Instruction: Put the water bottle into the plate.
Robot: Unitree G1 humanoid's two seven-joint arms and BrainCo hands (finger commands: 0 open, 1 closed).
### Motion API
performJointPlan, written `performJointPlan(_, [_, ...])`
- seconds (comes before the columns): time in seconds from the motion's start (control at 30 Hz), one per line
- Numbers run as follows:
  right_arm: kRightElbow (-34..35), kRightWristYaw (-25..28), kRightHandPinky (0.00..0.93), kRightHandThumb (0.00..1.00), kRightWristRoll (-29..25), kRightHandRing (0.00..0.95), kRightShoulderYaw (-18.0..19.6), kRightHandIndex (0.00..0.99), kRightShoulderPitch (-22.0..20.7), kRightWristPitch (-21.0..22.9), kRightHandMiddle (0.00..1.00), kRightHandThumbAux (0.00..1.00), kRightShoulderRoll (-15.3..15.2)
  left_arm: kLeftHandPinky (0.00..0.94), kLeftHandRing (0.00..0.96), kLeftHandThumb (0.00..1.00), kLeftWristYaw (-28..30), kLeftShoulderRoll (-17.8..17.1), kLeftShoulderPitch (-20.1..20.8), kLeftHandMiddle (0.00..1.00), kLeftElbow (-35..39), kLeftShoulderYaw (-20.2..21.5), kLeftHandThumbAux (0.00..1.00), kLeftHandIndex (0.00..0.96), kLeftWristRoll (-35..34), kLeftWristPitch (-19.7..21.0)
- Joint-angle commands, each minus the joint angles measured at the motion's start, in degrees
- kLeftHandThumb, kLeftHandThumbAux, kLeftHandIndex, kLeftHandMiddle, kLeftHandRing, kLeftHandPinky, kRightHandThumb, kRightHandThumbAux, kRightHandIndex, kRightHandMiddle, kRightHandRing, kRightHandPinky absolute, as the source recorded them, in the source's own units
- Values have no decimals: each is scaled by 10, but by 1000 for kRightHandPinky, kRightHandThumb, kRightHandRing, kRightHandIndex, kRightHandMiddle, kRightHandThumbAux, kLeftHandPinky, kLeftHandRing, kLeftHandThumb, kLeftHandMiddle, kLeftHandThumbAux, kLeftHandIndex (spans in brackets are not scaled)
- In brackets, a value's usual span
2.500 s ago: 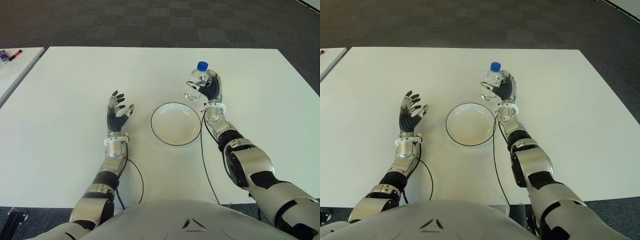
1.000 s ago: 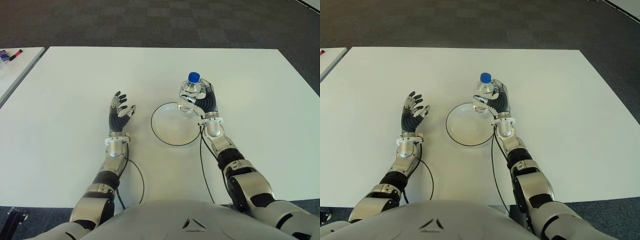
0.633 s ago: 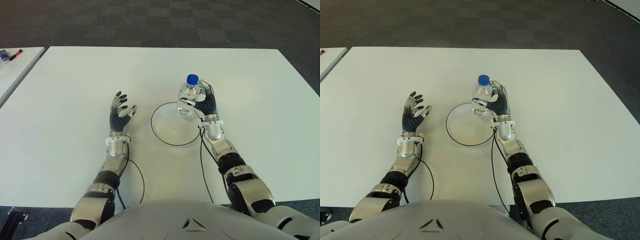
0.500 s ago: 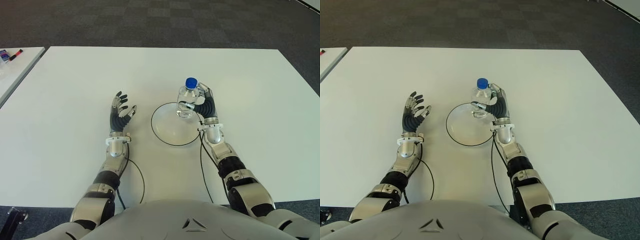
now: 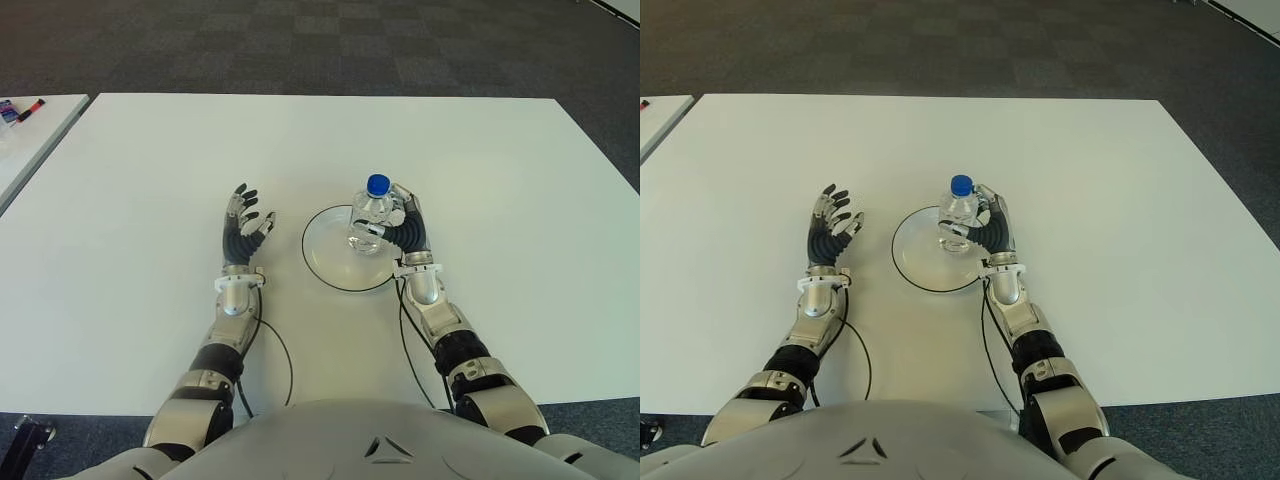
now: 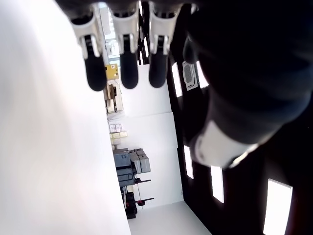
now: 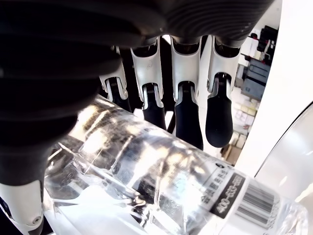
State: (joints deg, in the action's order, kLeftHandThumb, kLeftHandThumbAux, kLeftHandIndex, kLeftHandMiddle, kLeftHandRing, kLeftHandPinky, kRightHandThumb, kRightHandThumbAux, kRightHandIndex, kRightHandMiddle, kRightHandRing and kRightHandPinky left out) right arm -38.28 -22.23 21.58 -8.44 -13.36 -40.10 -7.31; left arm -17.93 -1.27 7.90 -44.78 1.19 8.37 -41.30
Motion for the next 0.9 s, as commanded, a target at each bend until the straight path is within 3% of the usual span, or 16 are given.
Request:
performJointPlan(0.03, [9,1,551,839,-2,579,-1,392,3,-11,504,681,6,262,208,334,5,6,-12,199,1,-3,836,111,3,7])
performJointPlan(0.37, [13,-21,604,840,25,596,-2,390,11,2,517,680,3,271,215,338,8,8,-12,207,0,-2,854,116,0,-2])
performJointPlan(0.9, [29,-50,614,840,59,610,-6,387,26,34,528,680,7,269,215,345,11,12,-11,204,4,-1,860,119,0,-1])
